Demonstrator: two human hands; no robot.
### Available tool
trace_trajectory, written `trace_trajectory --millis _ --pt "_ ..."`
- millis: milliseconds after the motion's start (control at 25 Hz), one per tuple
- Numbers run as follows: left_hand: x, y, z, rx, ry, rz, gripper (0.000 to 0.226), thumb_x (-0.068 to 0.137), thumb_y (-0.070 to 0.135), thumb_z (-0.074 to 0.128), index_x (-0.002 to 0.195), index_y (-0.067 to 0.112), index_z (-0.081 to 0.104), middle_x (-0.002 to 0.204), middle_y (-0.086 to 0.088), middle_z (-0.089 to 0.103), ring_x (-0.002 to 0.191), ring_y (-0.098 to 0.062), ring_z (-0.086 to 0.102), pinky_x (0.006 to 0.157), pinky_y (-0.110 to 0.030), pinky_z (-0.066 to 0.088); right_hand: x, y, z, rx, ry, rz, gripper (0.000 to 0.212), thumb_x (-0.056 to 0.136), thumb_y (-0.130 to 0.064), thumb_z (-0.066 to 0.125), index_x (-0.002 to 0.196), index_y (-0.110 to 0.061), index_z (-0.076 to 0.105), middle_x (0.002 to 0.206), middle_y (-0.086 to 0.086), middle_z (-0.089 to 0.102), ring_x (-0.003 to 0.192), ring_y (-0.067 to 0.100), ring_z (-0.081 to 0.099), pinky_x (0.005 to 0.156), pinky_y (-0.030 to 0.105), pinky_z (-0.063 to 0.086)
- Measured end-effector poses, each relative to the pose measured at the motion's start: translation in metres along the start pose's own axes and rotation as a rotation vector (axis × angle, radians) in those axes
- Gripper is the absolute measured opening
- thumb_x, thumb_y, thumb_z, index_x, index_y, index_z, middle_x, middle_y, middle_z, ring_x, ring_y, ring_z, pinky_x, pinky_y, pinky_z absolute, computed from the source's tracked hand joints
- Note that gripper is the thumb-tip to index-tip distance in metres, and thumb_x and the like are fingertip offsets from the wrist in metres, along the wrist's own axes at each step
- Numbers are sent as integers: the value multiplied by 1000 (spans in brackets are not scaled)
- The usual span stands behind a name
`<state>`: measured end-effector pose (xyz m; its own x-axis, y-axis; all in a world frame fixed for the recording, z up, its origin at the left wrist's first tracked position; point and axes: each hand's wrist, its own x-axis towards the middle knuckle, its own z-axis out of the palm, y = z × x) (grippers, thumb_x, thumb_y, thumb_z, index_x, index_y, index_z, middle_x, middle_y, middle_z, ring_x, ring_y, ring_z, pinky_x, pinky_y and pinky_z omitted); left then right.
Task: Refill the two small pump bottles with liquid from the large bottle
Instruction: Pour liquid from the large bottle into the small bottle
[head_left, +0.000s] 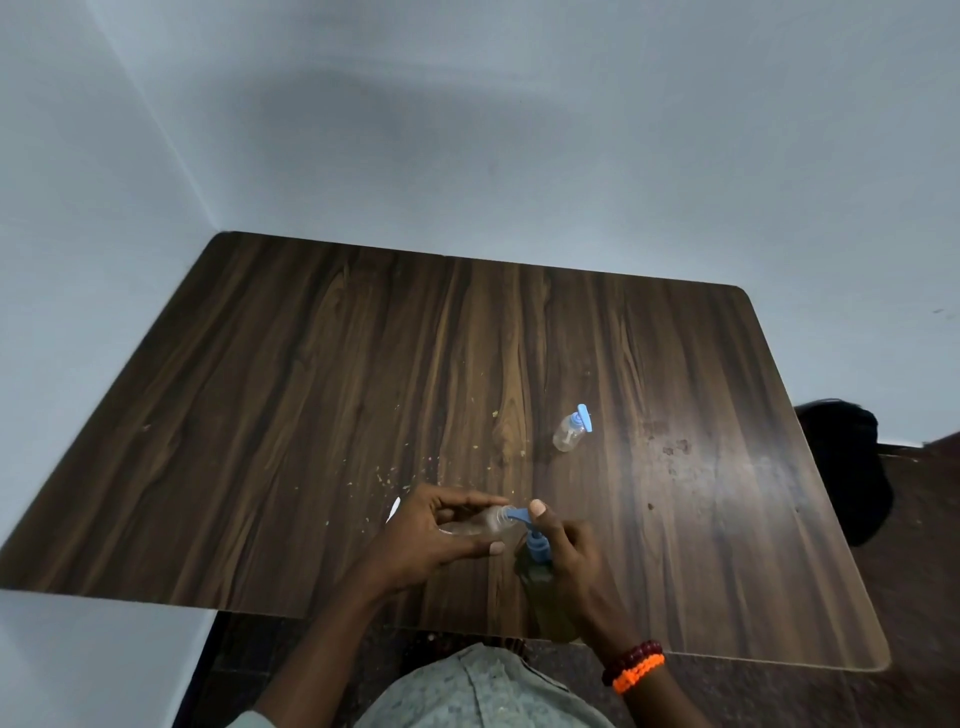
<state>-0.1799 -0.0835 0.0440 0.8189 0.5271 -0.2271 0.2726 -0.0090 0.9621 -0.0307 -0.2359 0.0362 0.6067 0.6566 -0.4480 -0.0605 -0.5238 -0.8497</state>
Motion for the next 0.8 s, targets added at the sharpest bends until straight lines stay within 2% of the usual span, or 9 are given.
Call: trace_trajectory --millis 120,200,280,400,480,600,680,720,800 --pt "0 -1 1 28 -20 -8 43 76 20 93 116 29 80 115 10 81 111 -9 75 101 -41 60 -3 1 -2 -7 3 -5 63 76 -75 56 96 -15 60 97 4 61 84 14 60 70 25 47" --pt "0 0 1 22 -22 -7 45 74 30 93 117 31 80 116 10 81 112 -10 75 102 -43 60 -1 2 0 -23 28 -30 71 78 -84 56 92 -14 63 92 4 62 80 14 60 69 24 46" --pt "0 0 -1 23 -8 2 47 72 38 92 116 33 79 116 9 81 113 -12 74 102 -45 59 2 5 2 -71 63 -62 87 71 -96 47 82 -13 69 82 4 64 73 16 61 67 27 46" --pt "1 -2 -2 31 12 1 41 73 30 94 111 30 80 111 4 82 109 -15 75 100 -47 60 5 7 3 -157 53 -103 101 68 -104 38 79 -10 75 76 10 68 71 19 66 65 35 51" --pt "2 -3 -1 24 19 1 38 73 24 95 107 26 79 108 -1 81 105 -18 76 98 -50 61 5 3 3 -161 37 -130 103 72 -100 39 80 -4 76 72 15 69 66 14 65 64 32 50" --pt "3 -3 0 25 2 -1 36 74 18 94 105 23 78 106 -3 80 104 -21 76 96 -51 61 4 7 4 -156 67 -110 95 65 -100 43 89 -13 73 89 8 69 83 16 67 72 30 52" --pt "4 -4 1 21 -10 -8 35 74 15 94 104 22 78 105 -3 80 104 -22 76 95 -52 62 3 6 5 -160 83 -116 83 66 -97 45 88 -21 70 94 5 67 86 17 66 70 29 51" --pt "4 -4 1 15 -10 -8 35 74 15 94 104 22 78 104 -3 80 103 -22 76 95 -51 62 3 6 5 -160 85 -122 80 67 -95 45 85 -21 71 89 4 68 82 14 66 67 27 50" --pt "4 -3 1 7 1 4 34 74 16 95 103 21 78 103 -3 80 103 -23 76 95 -49 62 2 -1 5 -139 80 -167 81 73 -91 45 72 -15 74 66 3 67 63 7 63 57 20 46"
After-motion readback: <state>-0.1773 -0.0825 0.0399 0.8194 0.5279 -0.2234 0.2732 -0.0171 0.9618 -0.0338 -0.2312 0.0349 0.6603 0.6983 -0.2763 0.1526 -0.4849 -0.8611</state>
